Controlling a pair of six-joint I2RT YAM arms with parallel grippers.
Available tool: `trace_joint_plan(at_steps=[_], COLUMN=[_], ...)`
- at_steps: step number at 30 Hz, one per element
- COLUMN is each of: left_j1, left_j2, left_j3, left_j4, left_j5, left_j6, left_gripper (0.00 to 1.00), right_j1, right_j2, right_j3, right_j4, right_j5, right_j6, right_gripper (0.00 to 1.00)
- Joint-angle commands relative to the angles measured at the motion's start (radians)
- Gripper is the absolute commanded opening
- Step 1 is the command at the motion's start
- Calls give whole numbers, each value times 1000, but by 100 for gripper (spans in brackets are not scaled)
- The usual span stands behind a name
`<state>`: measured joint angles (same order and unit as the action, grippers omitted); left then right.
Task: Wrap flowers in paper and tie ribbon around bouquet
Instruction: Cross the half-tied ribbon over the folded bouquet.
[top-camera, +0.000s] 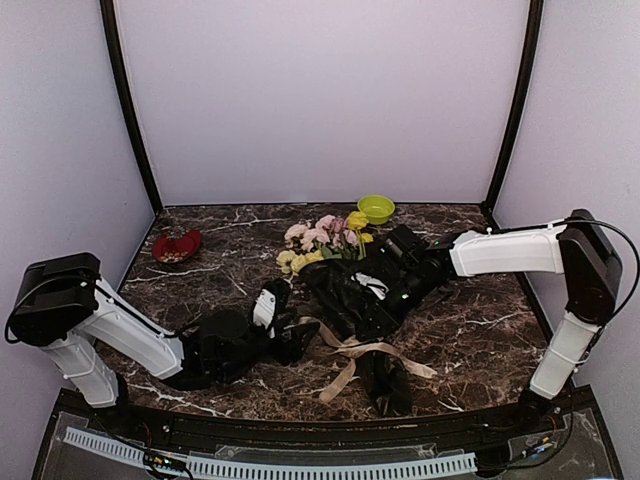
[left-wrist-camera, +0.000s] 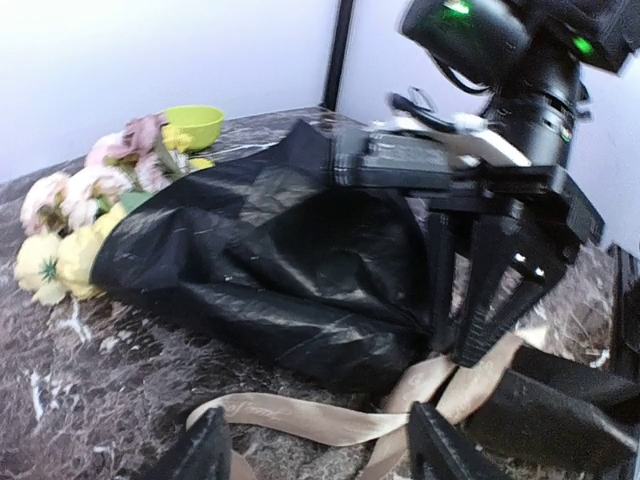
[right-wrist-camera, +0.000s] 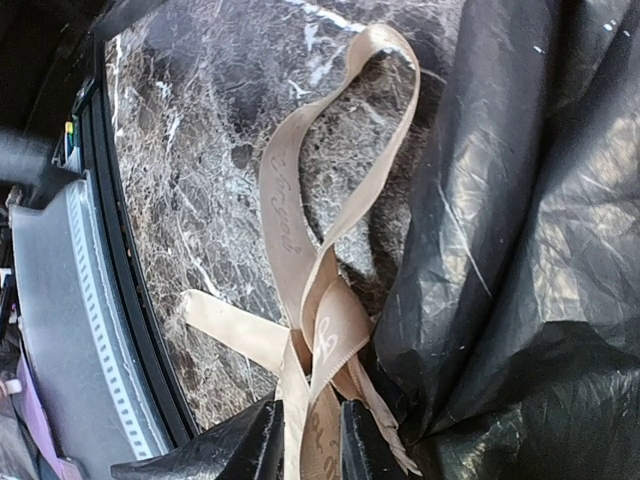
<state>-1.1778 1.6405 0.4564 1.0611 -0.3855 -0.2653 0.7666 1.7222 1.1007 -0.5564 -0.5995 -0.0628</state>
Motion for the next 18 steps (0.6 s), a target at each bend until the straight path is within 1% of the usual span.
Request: trace_joint_plan(at_steps=[1,3,5,6,8,10,12,15,18], left_j1=[-44,-51,-51,-51,-51,-51,-49,-47,-38], left_j2=[-12,5,21,30,52,81,117,162,194], left_j3=[66,57,39,45,83,137,170,195,233], left_j4=[-68,-31,20,21,-35,-102,-128,-103,-122], left_j5=[220,279,275,266,254,275,301,253,268], left_j6=[355,445,518,557,603,629,651,672,686], left_gripper=[56,56,59,61,64,69,73,74,73], right_j1=[0,2,5,4,6,6,6,6,8], right_j2=[-39,-39,-41,-42,-45,-46,-51,-61,-72], right_j3=[-9,-14,-23,-27,-29,-28,-22,-19,-29], right_j4=[-7,-15,-19,-18,-17,-19,-21,-14,-2], right_j5=[17,25,27,28,31,33,30,10,-17], right_j6=[2,1,2,4,8,9,9,11,11], right_gripper=[21,21,18,16,11,7,5,4,4])
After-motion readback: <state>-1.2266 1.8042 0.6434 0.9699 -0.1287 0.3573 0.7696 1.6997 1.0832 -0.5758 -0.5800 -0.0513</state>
